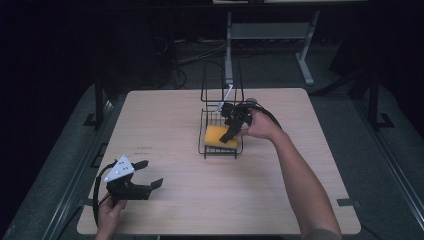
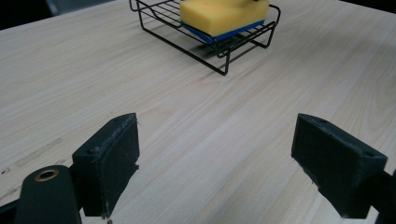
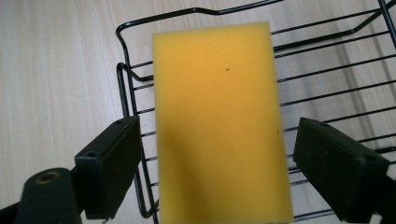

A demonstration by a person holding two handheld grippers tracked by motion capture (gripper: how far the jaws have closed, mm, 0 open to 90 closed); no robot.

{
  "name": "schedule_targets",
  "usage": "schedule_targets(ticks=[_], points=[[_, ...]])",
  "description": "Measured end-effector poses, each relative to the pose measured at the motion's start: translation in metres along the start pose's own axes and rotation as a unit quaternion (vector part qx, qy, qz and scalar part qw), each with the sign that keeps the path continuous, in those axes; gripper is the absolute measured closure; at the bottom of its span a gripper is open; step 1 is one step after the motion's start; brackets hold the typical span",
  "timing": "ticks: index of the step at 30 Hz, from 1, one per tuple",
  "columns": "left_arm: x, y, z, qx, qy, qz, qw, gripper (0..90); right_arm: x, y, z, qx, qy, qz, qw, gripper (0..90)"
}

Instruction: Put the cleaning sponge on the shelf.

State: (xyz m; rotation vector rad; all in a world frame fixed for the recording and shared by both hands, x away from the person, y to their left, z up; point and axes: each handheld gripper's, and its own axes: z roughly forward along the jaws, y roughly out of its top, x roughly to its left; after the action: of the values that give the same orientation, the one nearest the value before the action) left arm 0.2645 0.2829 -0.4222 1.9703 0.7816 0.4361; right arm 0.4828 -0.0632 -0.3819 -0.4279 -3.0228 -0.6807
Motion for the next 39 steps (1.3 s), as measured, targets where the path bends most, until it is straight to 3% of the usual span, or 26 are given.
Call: schedule_targets(ticks=[6,9,17,27,39], points=[[-0.001,0.0,0.0,0.001,-0.001,0.002,1.0,14.6,0.004,-0.002,-0.006,-0.006,0.001,-0.007,1.0,14.8],[-0.001,0.0,0.0,0.002,0.0,0.004,1.0,14.6,0.005,-0.003,-0.009,-0.023,0.007,-0.004,0.9997,14.8],[-0.002,0.0,0.0,0.002,-0.001,0.005,1.0,14.6,0.011,-0.009,-0.009,-0.01,0.008,0.005,0.9999,14.9],[-0.002,0.0,0.001,0.002,-0.001,0.004,1.0,14.6,0.02,-0.005,-0.015,-0.028,0.012,-0.021,0.9993,14.9],[-0.003,0.001,0.002,0.003,-0.001,0.007,1.0,14.6,0.036,-0.007,-0.01,-0.028,0.036,-0.022,0.9987,15.0]])
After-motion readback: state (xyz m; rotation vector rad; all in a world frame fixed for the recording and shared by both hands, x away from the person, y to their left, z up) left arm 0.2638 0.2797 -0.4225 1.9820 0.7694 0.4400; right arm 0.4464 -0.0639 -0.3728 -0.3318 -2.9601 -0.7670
